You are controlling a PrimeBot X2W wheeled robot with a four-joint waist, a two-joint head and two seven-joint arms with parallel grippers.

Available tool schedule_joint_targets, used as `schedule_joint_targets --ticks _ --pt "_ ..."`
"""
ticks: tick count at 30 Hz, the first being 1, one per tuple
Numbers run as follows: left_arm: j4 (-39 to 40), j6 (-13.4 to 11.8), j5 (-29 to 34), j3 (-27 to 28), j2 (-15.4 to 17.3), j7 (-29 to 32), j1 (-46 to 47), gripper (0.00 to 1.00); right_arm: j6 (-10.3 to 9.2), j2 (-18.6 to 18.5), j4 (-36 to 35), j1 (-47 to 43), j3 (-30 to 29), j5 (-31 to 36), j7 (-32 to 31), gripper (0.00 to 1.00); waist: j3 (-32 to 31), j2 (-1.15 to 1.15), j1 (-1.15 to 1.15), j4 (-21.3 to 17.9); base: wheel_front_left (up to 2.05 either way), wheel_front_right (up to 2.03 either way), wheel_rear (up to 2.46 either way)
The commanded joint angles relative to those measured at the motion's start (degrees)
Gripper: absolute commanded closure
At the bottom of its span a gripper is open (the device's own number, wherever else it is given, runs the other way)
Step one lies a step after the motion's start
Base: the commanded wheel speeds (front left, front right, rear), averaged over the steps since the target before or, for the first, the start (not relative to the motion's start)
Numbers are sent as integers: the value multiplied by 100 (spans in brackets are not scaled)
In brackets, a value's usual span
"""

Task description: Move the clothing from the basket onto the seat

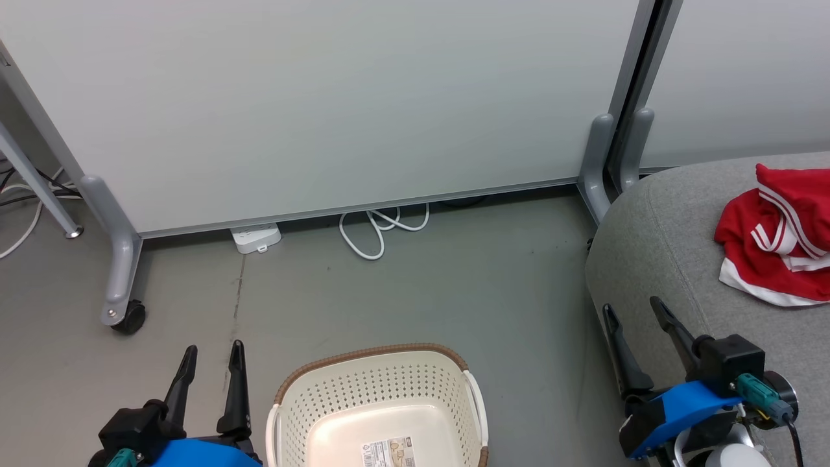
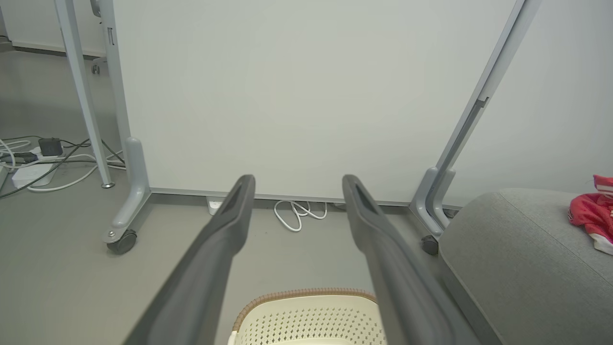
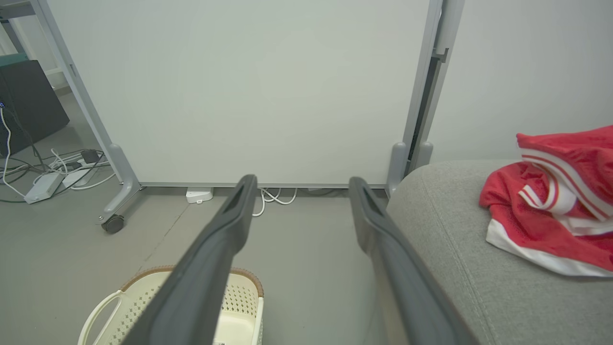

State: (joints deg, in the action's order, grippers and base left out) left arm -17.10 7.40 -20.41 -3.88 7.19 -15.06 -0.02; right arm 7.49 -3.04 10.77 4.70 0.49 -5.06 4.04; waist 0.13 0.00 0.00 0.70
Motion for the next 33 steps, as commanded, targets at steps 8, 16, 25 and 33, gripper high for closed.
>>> schedule_joint_targets --ticks 8,16,25,33 --pt "-60 13 29 24 -8 -17 -41 0 1 19 -38 -102 -6 -66 -2 0 -8 0 0 -11 0 0 0" --pt "-404 0 -9 -45 -101 45 -174 100 0 19 366 -180 -5 -102 -51 100 -8 0 0 -13 0 0 0" --pt "-448 1 -584 42 -158 215 -166 100 0 22 481 -213 -69 -791 -140 100 -7 0 0 -16 0 0 0" --pt "-347 2 -1411 169 -192 459 -56 100 0 21 449 -166 -145 -1787 -248 100 -6 0 0 -20 0 0 0"
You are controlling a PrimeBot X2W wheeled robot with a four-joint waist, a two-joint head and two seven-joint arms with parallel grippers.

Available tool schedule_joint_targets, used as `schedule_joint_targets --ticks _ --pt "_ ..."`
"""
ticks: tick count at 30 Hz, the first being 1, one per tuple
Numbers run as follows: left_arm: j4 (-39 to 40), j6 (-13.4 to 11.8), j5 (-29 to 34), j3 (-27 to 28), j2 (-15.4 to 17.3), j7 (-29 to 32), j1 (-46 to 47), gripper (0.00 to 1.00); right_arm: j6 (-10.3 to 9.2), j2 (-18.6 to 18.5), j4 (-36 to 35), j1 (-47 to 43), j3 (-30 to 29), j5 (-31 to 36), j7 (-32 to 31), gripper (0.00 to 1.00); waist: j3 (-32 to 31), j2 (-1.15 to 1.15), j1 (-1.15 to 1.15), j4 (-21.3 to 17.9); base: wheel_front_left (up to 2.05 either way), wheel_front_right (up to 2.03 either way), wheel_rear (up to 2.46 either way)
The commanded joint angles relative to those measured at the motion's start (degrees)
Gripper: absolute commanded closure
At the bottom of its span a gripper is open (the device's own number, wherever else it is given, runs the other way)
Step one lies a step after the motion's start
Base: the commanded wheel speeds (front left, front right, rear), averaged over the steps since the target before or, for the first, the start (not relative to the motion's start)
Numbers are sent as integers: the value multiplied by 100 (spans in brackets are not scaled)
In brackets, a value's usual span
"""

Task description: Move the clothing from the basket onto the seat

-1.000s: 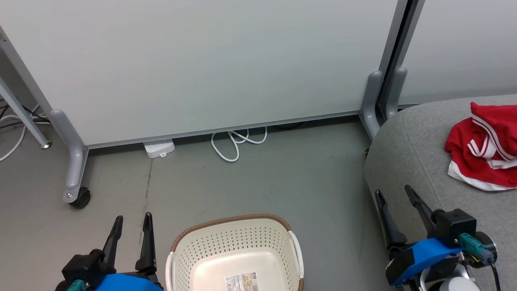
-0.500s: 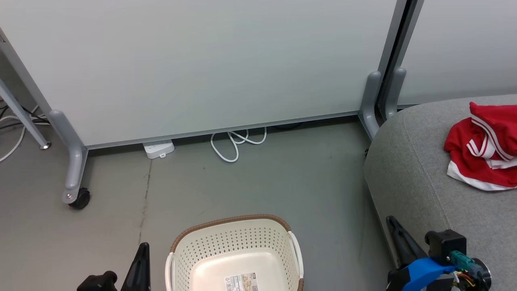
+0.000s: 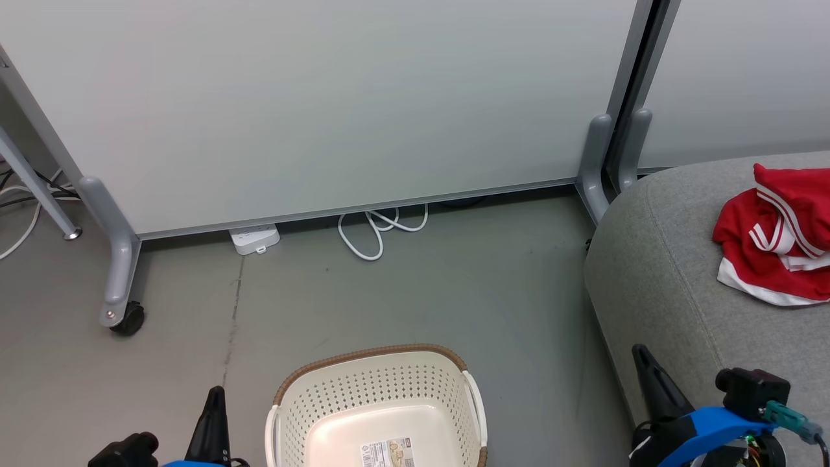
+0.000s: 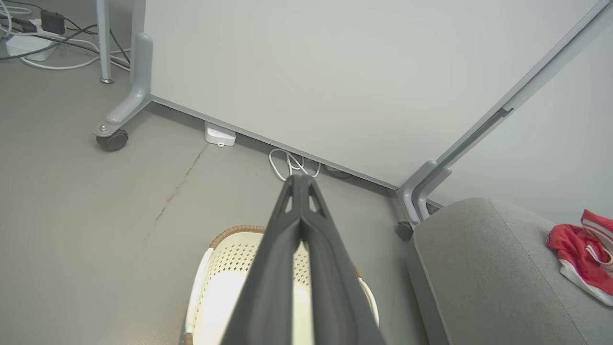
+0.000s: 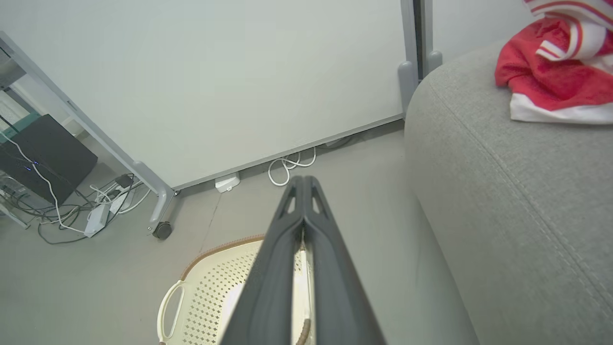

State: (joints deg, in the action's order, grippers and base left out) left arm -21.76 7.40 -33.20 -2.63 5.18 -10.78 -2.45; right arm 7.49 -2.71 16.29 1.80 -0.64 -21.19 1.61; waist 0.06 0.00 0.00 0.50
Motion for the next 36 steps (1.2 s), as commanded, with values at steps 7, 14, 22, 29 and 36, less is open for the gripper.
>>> schedule_joint_targets --ticks 7,14,22,29,36 --pt "189 3 -720 136 -14 204 266 100 0 -14 -121 164 -88 -879 -87 100 1 0 0 -3 0 0 0" --pt "252 4 -1258 216 -37 364 334 100 0 -15 -137 200 -140 -1525 -161 100 1 0 0 -7 0 0 0" --pt "322 5 -1828 308 -59 531 408 100 0 -16 -152 242 -197 -2210 -246 100 2 0 0 -10 0 0 0" --pt "375 6 -2288 374 -77 668 470 100 0 -17 -164 269 -243 -2764 -307 100 3 0 0 -13 0 0 0" --pt "426 7 -2719 445 -95 796 516 100 0 -18 -176 300 -284 -3279 -367 100 4 0 0 -17 0 0 0"
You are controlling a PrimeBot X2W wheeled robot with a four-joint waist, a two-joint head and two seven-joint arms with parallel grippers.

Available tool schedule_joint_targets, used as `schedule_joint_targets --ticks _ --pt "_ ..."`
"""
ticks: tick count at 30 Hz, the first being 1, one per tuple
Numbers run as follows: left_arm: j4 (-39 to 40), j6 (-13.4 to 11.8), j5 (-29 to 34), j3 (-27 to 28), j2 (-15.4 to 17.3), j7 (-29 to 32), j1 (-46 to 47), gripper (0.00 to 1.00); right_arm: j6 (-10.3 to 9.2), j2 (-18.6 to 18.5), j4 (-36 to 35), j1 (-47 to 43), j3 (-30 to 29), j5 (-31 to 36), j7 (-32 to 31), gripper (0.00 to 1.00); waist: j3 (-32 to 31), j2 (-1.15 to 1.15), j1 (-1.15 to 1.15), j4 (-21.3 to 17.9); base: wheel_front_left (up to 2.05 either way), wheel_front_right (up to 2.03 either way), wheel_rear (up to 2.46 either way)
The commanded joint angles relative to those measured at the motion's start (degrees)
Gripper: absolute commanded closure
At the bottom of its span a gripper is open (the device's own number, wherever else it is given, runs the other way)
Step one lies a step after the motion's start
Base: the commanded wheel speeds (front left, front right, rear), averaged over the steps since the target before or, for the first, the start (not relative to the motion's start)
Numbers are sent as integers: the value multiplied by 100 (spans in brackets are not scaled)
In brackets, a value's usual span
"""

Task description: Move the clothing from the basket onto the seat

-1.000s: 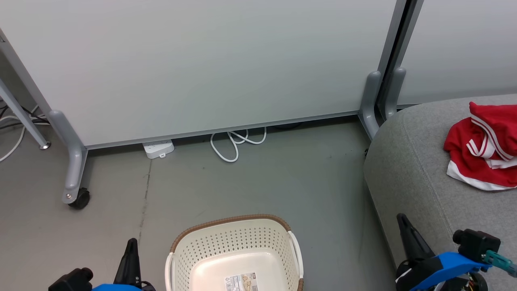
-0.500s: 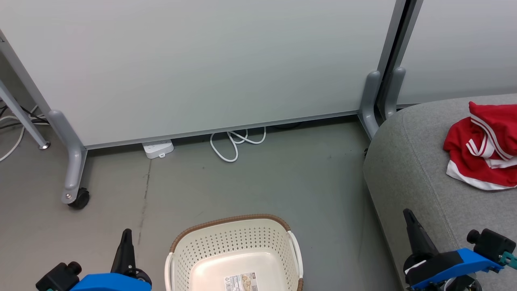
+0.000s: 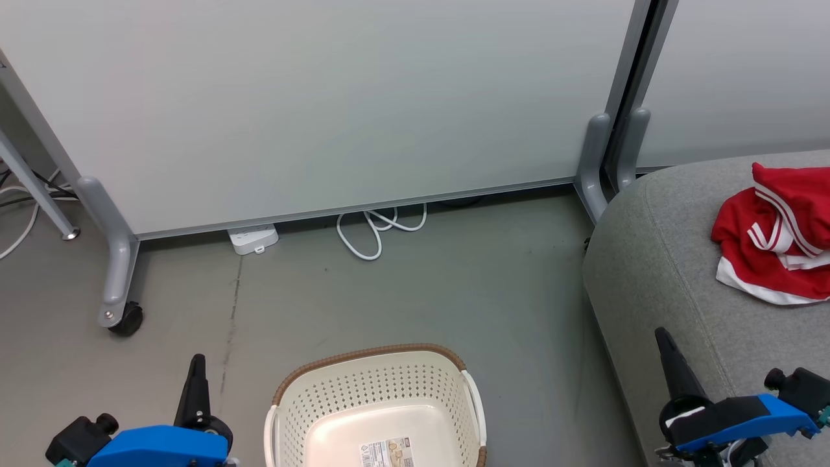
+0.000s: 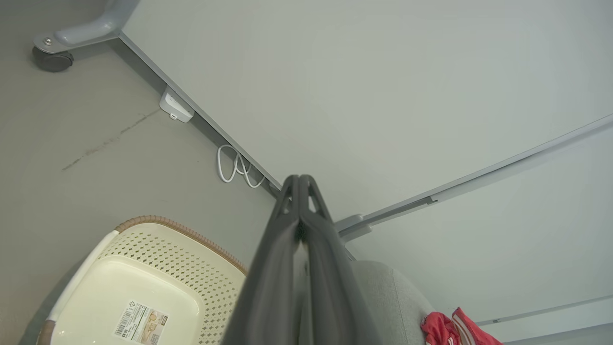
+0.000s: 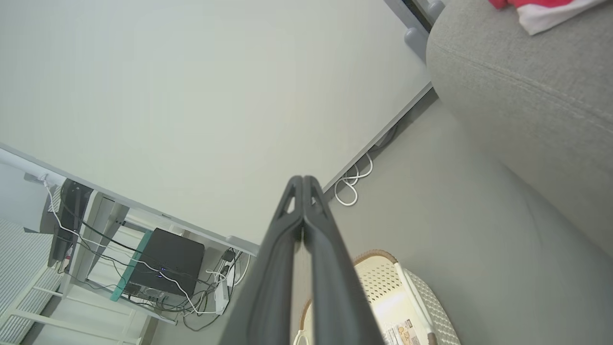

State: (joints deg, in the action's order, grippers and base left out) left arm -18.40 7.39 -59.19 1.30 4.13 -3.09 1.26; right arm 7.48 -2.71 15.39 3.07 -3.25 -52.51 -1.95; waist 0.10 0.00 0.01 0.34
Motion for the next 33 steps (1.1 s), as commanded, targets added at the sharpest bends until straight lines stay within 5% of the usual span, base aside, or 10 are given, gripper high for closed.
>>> schedule_joint_targets --ticks 1,33 --pt "97 8 -178 62 9 47 153 100 2 -19 -87 178 -30 -219 -21 100 0 0 -1 -1 0 0 0" --pt "289 13 -1845 318 -62 544 364 100 2 -24 -123 275 -194 -2219 -259 100 4 0 -1 -16 0 0 0"
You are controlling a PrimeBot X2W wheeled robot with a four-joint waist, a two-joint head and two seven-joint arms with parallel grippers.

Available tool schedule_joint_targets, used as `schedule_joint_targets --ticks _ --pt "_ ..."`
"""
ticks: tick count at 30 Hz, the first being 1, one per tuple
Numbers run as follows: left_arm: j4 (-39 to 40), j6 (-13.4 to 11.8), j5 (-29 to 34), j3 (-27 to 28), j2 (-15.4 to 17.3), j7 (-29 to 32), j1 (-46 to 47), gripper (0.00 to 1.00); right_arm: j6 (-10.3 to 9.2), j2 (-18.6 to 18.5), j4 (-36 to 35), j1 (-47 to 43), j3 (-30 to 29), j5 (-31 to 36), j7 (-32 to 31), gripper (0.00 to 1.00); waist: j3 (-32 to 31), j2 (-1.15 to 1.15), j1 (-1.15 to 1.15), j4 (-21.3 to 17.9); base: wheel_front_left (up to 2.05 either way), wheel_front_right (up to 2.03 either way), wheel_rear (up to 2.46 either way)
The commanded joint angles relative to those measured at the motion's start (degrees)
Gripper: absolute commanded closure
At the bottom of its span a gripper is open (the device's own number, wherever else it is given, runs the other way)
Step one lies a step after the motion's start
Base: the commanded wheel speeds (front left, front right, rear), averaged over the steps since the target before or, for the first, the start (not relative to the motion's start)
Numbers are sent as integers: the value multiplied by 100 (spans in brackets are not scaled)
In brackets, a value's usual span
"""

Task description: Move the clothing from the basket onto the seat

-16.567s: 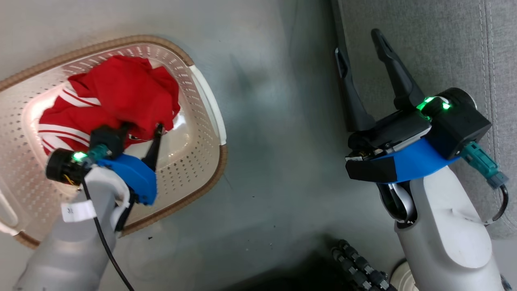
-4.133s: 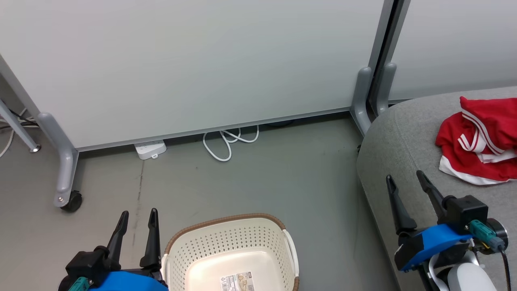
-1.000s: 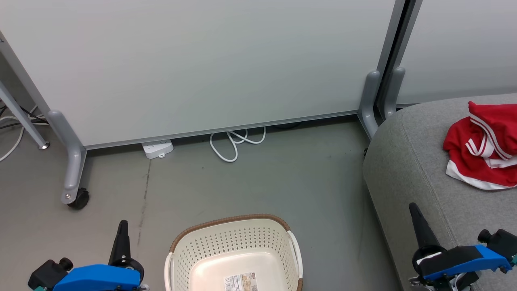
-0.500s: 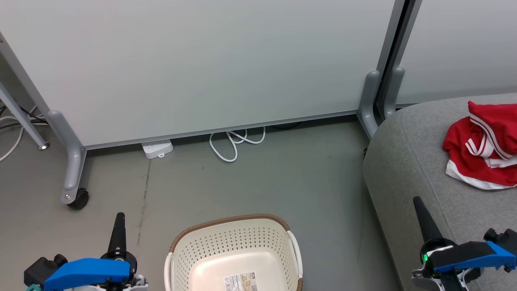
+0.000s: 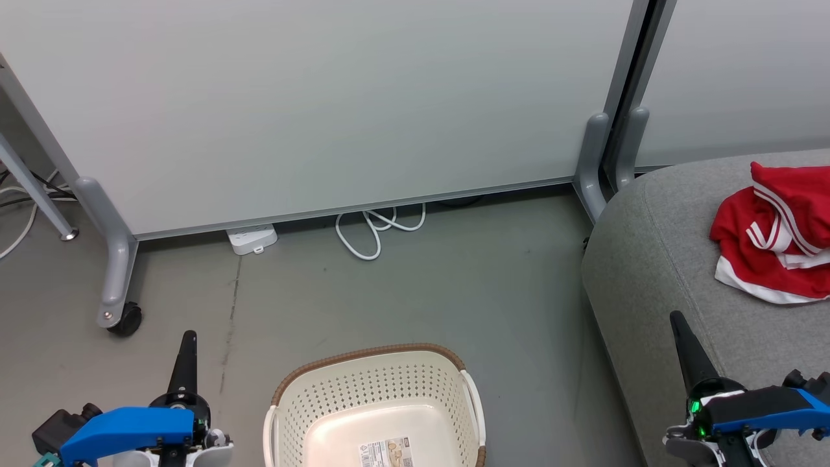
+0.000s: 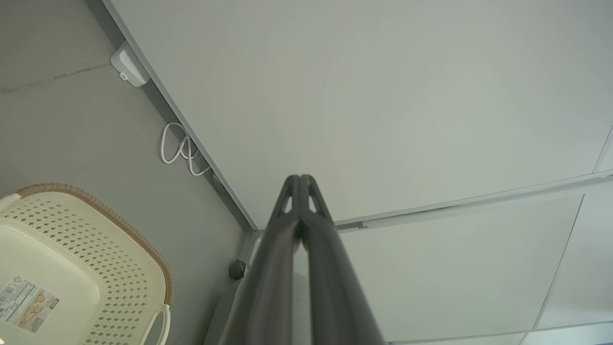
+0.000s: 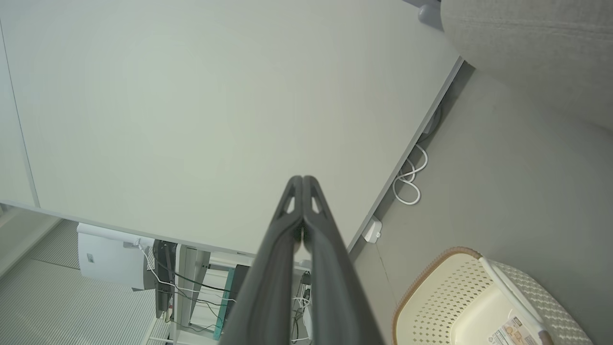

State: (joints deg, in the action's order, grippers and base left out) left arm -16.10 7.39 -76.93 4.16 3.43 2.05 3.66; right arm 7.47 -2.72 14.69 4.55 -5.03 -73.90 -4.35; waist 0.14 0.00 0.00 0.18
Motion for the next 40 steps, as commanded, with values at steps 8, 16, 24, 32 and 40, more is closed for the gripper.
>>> schedule_joint_targets --ticks 8,16,24,32,40 --pt "97 14 -406 83 -7 132 168 100 4 -24 -59 142 -49 -488 -61 100 1 0 0 -4 0 0 0" --pt "126 15 -684 132 -22 209 191 100 4 -24 -64 153 -75 -823 -117 100 2 0 0 -7 0 0 0" --pt "161 16 -982 180 -37 302 232 100 4 -25 -69 162 -104 -1183 -154 100 2 0 0 -11 0 0 0" --pt "194 17 -1268 215 -47 391 268 100 4 -26 -71 180 -135 -1520 -188 100 3 0 0 -14 0 0 0" --pt "224 18 -1540 253 -61 462 294 100 4 -27 -76 202 -159 -1840 -226 100 4 0 0 -18 0 0 0"
